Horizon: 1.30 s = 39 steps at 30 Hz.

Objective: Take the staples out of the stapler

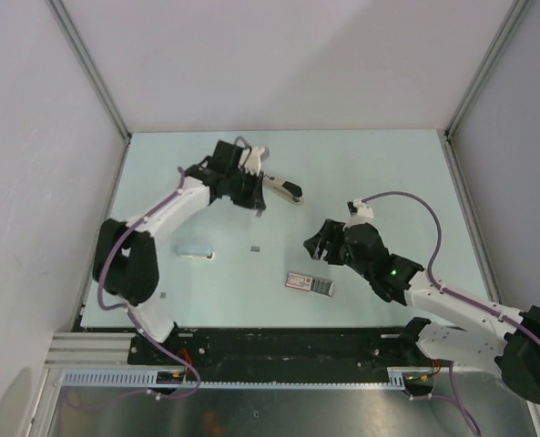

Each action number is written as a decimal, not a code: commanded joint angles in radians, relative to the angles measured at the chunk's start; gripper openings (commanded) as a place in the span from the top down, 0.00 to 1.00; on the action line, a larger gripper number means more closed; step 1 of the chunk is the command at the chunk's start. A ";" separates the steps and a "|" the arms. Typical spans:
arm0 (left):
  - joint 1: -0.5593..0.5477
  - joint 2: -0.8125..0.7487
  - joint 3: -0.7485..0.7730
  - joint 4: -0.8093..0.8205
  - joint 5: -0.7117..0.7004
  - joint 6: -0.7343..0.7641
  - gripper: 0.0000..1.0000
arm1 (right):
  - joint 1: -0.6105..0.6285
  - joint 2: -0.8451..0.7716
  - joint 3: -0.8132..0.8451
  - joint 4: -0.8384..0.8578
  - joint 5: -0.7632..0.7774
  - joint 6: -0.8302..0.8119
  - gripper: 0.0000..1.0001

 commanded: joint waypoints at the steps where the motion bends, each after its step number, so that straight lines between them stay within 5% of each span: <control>1: 0.032 -0.146 0.175 0.012 0.345 -0.022 0.91 | -0.007 -0.041 0.028 0.236 -0.158 -0.140 0.30; 7: 0.050 -0.177 0.300 0.018 0.688 -0.168 0.89 | -0.047 -0.050 0.089 0.422 -0.367 -0.156 0.29; 15: 0.049 -0.202 0.278 0.151 0.936 -0.396 0.88 | -0.084 -0.044 0.133 0.651 -0.516 -0.049 0.30; 39: 0.032 -0.272 0.163 0.339 1.056 -0.577 0.88 | -0.064 0.063 0.207 0.776 -0.538 0.032 0.41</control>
